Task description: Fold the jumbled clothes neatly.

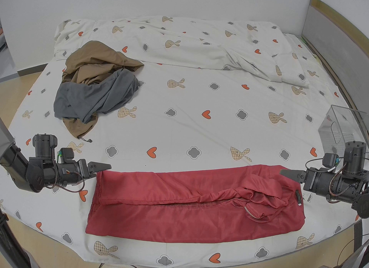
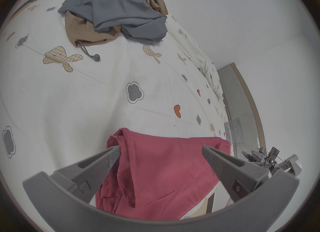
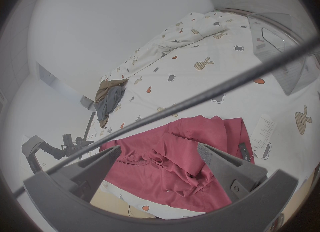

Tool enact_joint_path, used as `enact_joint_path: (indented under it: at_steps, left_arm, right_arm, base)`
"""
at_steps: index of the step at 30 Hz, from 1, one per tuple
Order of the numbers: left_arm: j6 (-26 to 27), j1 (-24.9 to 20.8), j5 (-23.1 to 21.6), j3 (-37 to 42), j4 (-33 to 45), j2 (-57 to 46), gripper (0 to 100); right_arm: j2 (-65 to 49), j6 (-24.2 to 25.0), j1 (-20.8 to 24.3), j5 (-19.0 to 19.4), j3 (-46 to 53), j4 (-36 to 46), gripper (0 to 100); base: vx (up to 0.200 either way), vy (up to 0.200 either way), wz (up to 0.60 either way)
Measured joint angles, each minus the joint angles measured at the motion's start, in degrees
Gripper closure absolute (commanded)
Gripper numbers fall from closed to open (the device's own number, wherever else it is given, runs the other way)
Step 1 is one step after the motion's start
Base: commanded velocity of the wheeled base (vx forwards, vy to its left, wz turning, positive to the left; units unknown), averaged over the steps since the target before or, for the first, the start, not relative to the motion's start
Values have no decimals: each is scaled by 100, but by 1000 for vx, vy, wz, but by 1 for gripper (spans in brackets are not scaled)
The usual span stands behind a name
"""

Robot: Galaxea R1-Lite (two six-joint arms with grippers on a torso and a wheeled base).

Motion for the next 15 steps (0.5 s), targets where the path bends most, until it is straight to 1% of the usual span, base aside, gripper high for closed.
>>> enact_joint_path:
  at_steps: [5, 10, 15]
  left_arm:
    - [9, -13, 26, 190, -11, -185, 0]
    - [9, -35, 48, 258, -16, -234, 0]
    - [24, -80, 50, 226, -55, -127, 0]
  right_arm:
    - [-11, 9, -98, 21, 4, -18, 0]
    - [-61, 9, -172, 196, 0, -21, 0]
    - [-247, 30, -238, 257, -2, -67, 0]
  base:
    - [0, 0, 0]
    - [0, 0, 0]
    - [0, 0, 0]
